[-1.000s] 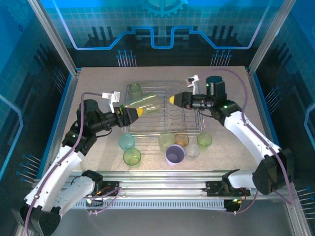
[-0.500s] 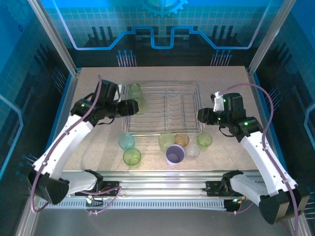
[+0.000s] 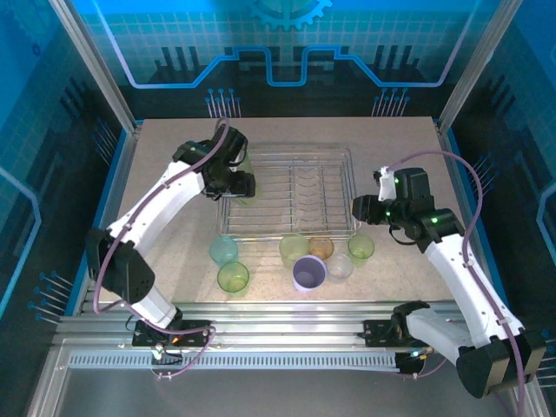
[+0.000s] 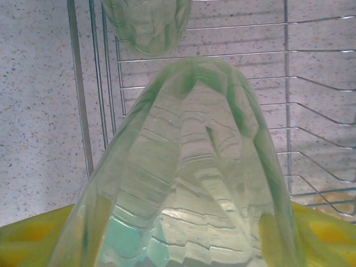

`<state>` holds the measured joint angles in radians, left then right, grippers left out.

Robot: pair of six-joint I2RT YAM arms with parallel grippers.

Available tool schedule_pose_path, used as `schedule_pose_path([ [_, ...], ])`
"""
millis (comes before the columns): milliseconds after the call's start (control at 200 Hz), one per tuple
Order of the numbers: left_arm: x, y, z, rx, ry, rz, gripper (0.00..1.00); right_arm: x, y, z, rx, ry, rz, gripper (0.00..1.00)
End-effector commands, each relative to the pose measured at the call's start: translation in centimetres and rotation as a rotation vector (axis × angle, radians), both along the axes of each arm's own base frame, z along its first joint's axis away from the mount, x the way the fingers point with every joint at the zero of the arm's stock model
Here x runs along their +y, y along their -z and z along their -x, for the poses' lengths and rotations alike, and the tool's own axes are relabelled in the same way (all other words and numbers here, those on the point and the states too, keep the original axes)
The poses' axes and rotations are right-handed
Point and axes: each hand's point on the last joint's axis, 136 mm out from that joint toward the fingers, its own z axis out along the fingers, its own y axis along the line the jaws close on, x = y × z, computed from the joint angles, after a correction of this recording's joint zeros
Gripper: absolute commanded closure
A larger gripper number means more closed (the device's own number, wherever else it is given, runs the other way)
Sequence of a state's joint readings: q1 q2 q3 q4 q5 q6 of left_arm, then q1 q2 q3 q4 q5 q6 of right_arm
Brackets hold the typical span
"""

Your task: Load the cups into the dish rack

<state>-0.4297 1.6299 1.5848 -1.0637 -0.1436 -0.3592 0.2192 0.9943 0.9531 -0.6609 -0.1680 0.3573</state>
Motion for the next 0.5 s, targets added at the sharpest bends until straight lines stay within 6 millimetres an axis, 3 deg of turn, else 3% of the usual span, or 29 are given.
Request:
schedule_pose_path([
  [0, 0.6, -0.4, -0.8, -0.005, 0.011, -0.080, 0.83, -0.3, 0.6, 0.1, 0.001, -0.001, 0.007, 0.60],
  [495, 0.9, 4.0, -4.1, 0.085, 0.015, -0.229, 0.74, -0.8, 1.6, 0.1, 0.017, 0.000, 0.035, 0.60],
])
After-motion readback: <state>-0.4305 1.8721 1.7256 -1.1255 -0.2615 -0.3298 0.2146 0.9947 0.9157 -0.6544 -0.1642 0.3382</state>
